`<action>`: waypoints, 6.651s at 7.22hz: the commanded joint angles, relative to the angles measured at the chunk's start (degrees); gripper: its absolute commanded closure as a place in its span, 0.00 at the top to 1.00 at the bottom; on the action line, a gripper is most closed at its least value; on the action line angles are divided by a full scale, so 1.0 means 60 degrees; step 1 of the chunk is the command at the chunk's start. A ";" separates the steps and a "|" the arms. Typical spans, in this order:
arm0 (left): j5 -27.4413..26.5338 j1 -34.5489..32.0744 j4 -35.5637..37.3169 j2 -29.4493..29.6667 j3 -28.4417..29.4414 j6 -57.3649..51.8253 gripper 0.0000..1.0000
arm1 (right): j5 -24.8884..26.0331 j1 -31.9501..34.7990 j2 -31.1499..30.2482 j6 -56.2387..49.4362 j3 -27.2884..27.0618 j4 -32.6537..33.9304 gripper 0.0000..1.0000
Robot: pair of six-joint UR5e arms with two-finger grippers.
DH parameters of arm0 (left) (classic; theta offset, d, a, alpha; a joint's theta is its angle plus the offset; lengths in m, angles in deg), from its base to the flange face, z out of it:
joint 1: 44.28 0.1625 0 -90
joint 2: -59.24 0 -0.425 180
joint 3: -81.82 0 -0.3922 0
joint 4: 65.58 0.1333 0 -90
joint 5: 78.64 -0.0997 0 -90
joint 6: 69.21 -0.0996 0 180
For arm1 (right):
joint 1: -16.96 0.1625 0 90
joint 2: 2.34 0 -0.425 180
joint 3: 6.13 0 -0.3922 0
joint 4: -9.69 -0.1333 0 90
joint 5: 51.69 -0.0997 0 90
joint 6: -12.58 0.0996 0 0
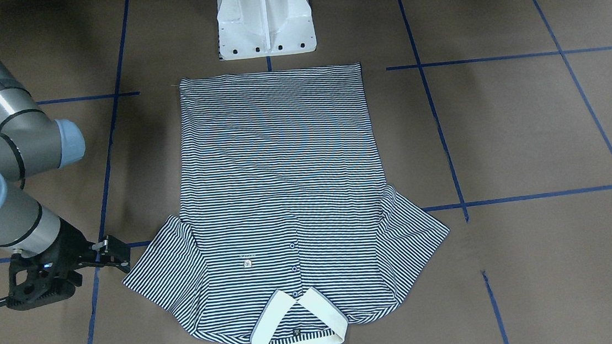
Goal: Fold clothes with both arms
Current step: 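Move the right gripper over the sleeve nearest it, then fold the sleeve onto the shirt with the right gripper while the left arm approaches, then fold the other sleeve inward onto the shirt body with the left gripper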
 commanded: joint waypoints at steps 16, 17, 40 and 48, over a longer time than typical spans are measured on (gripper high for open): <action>0.0011 -0.0023 -0.0002 -0.0040 -0.0082 0.0067 1.00 | 0.0733 -0.0713 0.0588 0.0043 0.0101 -0.0382 0.00; 0.0011 -0.0023 -0.0002 -0.0054 -0.0082 0.0067 1.00 | 0.0615 -0.0727 0.0719 0.0057 -0.0048 -0.0382 0.00; -0.5804 0.5968 -0.2273 0.3460 0.3299 1.0380 1.00 | -0.0089 -0.0537 0.1658 0.0658 -0.2276 0.4731 1.00; -0.5863 0.5954 -0.2171 0.3739 0.3492 1.0292 0.00 | -0.0089 -0.0552 0.1658 0.0731 -0.2276 0.4731 1.00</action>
